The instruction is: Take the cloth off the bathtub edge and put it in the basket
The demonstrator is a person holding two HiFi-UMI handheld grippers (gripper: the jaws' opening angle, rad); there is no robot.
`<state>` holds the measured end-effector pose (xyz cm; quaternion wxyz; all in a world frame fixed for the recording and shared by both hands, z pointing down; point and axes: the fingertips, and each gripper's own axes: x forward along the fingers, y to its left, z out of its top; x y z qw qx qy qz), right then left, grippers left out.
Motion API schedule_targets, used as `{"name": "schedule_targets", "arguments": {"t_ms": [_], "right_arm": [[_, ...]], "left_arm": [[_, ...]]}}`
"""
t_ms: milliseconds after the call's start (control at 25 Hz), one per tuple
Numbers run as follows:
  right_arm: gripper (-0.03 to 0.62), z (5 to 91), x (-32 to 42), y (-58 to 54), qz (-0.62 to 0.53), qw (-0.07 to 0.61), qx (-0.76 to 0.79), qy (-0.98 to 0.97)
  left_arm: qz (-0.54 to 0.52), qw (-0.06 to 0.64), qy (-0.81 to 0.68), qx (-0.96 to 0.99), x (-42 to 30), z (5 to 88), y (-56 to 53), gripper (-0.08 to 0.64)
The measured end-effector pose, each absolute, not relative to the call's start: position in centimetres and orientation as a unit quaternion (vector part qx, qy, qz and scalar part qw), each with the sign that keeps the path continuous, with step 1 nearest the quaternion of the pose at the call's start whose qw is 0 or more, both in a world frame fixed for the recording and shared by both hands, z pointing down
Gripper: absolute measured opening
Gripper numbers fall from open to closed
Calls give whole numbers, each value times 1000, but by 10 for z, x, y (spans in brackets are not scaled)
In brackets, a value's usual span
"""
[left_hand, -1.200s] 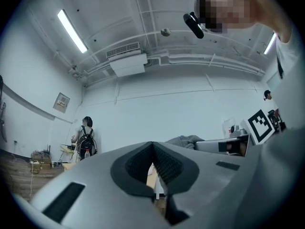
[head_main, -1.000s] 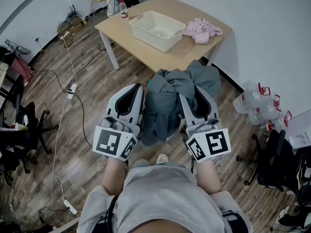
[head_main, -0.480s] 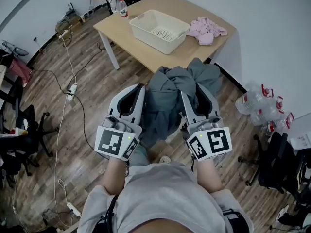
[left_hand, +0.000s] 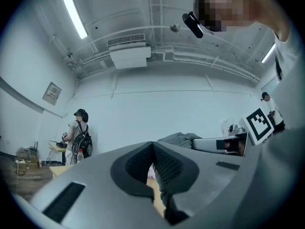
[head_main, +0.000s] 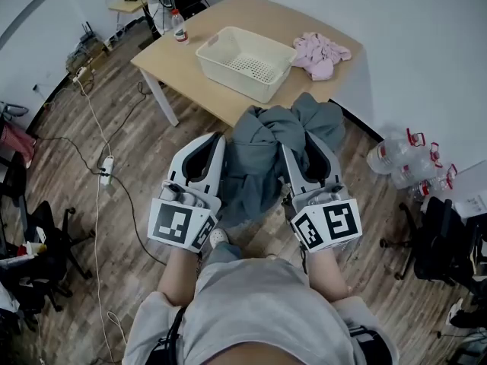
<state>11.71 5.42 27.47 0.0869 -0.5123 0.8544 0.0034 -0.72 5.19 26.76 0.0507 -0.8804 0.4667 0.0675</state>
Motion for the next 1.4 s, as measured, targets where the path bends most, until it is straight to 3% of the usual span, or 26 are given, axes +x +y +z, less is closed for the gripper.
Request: {"name": "schedule_targets", "arguments": {"t_ms": [760, 1400], "right_arm": [[147, 281, 24, -24, 4, 86, -592, 801], [147, 290, 21, -117, -12, 88, -597, 797]], "left_arm": [[68, 44, 399, -913, -112, 276, -47, 12], [65, 30, 400, -914, -119, 287, -141, 12]]}}
